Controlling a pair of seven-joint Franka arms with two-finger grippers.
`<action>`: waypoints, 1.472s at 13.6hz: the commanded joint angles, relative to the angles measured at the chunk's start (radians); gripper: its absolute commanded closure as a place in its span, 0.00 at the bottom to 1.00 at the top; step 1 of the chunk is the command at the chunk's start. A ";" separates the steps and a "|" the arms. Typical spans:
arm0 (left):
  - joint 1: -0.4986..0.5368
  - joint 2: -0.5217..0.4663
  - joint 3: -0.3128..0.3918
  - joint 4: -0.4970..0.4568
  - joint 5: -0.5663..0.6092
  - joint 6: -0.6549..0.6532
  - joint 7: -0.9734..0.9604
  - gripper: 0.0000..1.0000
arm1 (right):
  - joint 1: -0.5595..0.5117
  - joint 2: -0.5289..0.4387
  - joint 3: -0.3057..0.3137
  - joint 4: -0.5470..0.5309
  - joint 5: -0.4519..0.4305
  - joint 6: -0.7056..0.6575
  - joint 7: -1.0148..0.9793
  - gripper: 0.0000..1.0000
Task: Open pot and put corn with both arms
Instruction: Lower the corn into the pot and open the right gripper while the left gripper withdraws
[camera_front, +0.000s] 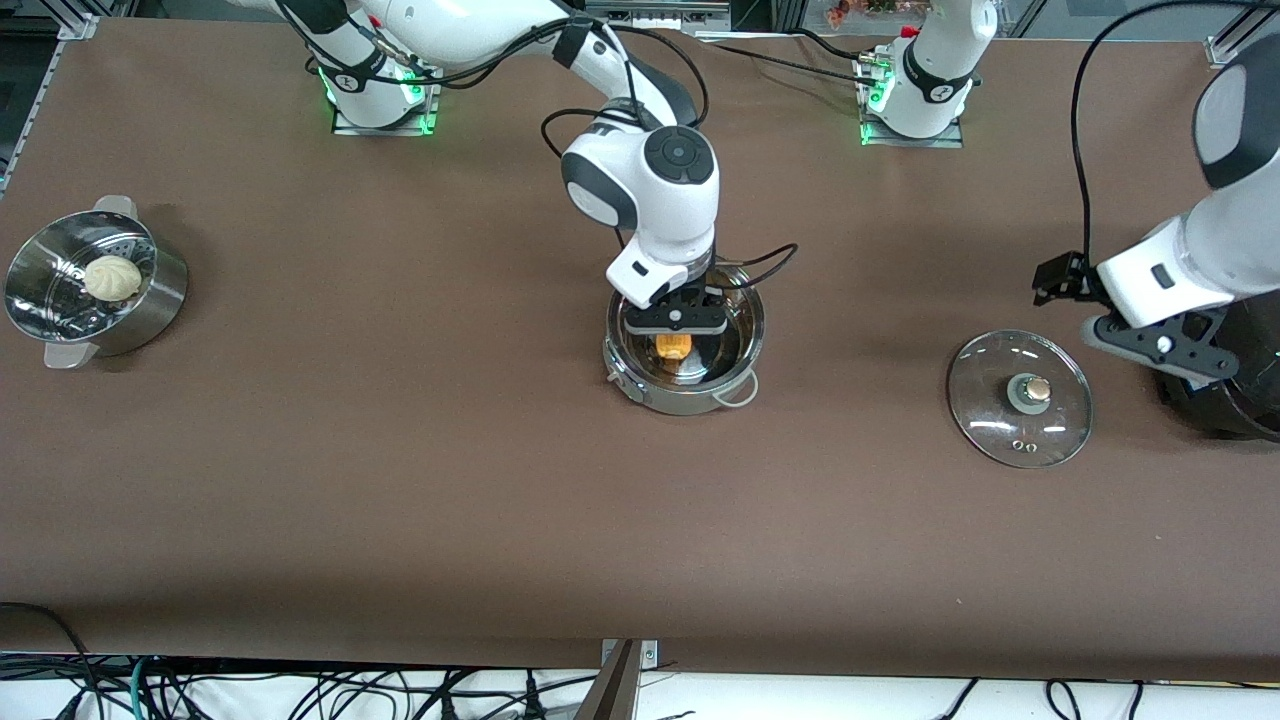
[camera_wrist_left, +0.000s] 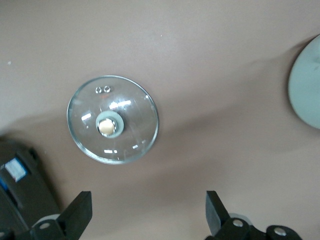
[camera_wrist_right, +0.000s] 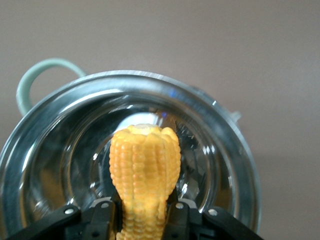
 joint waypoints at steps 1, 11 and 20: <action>-0.038 -0.031 0.001 0.062 -0.002 -0.041 -0.077 0.00 | -0.013 0.019 0.007 0.040 -0.014 0.015 -0.027 0.75; -0.239 -0.226 0.308 -0.191 -0.160 0.179 -0.260 0.00 | 0.007 0.047 0.009 0.037 -0.009 0.036 -0.010 0.66; -0.240 -0.176 0.298 -0.112 -0.090 0.091 -0.286 0.00 | 0.010 0.052 0.009 0.037 -0.009 0.039 0.022 0.22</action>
